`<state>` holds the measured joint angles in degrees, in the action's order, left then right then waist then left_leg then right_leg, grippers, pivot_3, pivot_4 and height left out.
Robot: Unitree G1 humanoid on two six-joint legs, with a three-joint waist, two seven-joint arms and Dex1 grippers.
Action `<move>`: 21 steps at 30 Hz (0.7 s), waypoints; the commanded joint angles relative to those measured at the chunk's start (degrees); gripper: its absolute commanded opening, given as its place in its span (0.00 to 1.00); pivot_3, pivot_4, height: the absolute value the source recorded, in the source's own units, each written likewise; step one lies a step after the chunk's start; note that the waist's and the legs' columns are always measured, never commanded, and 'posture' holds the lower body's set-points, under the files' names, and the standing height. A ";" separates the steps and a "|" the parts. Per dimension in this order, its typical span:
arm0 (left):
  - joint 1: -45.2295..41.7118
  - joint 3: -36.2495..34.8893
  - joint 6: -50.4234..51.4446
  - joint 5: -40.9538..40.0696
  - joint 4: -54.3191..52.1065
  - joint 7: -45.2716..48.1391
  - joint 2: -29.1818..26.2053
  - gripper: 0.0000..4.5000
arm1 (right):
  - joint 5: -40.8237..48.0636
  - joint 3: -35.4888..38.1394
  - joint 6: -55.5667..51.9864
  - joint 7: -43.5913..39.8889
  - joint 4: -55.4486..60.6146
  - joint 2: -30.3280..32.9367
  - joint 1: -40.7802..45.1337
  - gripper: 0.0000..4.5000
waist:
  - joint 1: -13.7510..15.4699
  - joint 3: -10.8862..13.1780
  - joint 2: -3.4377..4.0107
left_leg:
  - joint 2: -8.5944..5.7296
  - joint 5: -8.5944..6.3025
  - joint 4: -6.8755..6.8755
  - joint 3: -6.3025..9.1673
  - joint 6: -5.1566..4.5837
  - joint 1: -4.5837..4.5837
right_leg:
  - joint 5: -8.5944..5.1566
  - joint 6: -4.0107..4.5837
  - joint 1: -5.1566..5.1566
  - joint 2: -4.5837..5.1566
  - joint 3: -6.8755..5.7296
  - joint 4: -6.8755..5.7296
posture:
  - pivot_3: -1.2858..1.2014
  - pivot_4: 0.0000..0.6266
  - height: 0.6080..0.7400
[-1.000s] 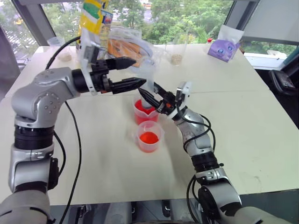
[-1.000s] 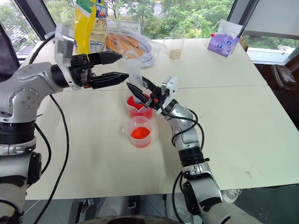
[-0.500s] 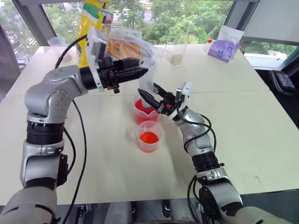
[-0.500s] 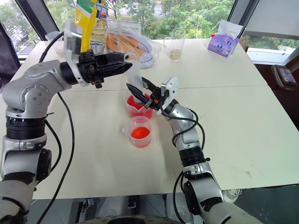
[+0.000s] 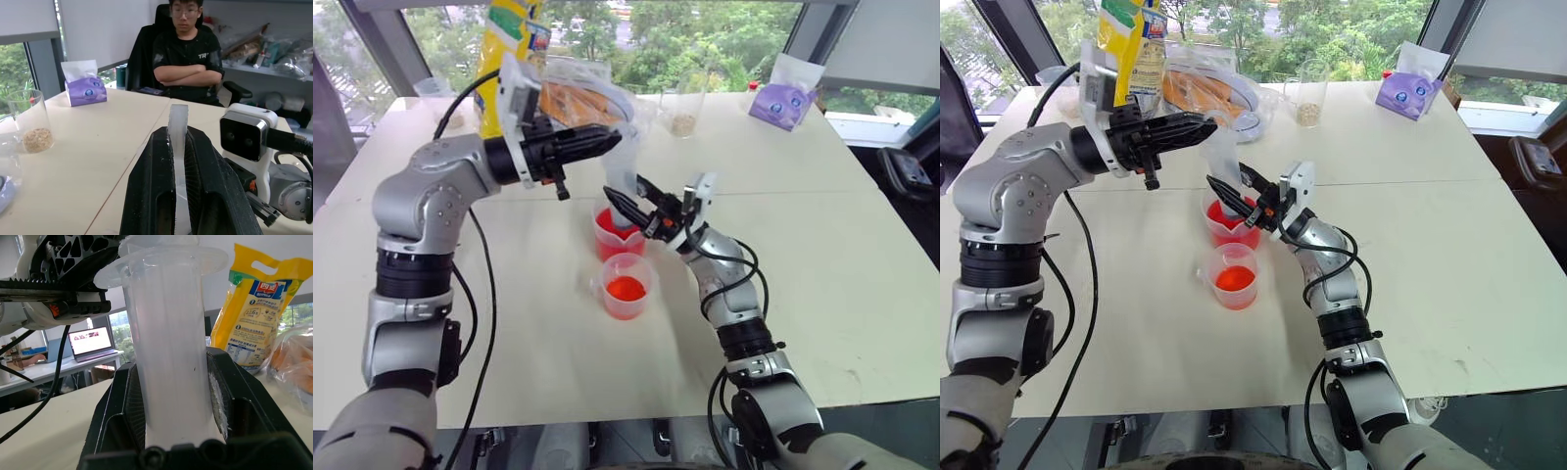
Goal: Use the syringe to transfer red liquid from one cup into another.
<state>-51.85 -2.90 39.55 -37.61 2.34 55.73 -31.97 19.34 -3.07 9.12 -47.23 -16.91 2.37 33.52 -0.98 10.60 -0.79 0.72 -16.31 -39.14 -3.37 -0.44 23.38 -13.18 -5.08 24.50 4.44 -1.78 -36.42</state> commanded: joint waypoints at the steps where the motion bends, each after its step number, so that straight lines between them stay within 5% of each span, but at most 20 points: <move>1: -4.89 -1.96 -1.69 -0.29 -0.73 -0.74 0.41 0.01 | -0.91 -2.08 -1.54 -1.26 -0.04 0.41 -0.18 0.31 | 0.00 0.00 0.00 | 0.00 0.00 0.00 0.00 0.00 0.00 | 0.00 0.00 0.00 0.00 0.00 0.00 | 0.52 0.24 1.00; 21: -8.33 -3.65 -3.58 1.07 1.25 -1.28 0.29 0.01 | -1.50 -3.23 -3.00 -1.92 -0.61 1.13 -0.66 0.31 | 0.01 0.00 0.00 | 0.00 0.00 0.00 0.01 0.00 0.01 | 0.00 0.00 0.00 0.00 0.00 0.01 | 0.52 0.24 1.00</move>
<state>-55.20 -2.46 39.55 -36.27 4.95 56.04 -31.19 19.50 -2.81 7.58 -47.05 -17.09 3.45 34.05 -0.97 10.60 -0.79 0.72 -16.31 -39.14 -3.36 -0.45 23.39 -13.18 -5.08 24.50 4.44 -1.78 -36.41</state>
